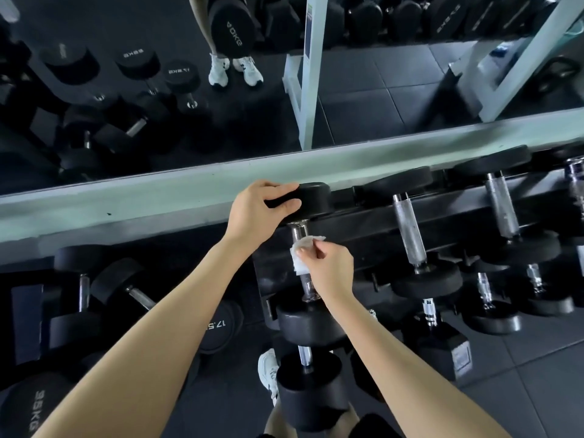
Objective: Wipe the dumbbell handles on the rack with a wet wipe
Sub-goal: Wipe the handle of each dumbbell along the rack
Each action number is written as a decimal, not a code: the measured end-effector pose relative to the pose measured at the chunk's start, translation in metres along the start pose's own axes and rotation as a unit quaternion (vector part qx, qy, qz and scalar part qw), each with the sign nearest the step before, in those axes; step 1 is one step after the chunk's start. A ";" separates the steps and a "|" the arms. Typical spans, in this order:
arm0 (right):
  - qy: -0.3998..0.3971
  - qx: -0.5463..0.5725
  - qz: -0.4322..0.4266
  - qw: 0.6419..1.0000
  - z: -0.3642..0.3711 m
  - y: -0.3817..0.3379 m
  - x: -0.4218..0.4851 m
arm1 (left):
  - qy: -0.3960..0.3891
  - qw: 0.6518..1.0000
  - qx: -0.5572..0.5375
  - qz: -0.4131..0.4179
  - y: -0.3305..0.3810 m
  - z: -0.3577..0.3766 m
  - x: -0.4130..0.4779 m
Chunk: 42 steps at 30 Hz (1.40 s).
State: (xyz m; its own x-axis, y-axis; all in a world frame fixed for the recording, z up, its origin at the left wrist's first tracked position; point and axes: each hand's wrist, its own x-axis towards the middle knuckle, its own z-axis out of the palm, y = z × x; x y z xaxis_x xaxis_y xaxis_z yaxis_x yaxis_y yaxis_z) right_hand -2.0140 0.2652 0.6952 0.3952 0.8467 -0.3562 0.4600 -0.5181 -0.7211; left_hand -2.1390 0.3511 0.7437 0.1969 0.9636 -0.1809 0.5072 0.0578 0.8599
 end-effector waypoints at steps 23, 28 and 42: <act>0.055 0.008 -0.015 0.998 0.015 -0.030 0.015 | 0.037 0.999 0.006 -0.020 0.008 0.010 -0.007; -0.073 0.251 0.059 0.963 -0.005 -0.017 0.036 | 0.038 0.999 0.006 -0.025 0.009 0.010 -0.006; -0.341 0.141 0.046 0.928 -0.042 0.027 0.039 | 0.030 0.999 0.000 -0.031 0.011 0.005 -0.003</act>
State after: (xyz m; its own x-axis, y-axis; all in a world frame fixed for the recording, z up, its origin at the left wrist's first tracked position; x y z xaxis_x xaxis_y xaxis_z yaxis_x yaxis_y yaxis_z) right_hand -1.9522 0.2788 0.6867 -0.2182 0.7303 -0.6474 0.1846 -0.6205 -0.7621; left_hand -2.1299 0.3474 0.7513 0.1136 0.9721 -0.2052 0.5169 0.1185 0.8478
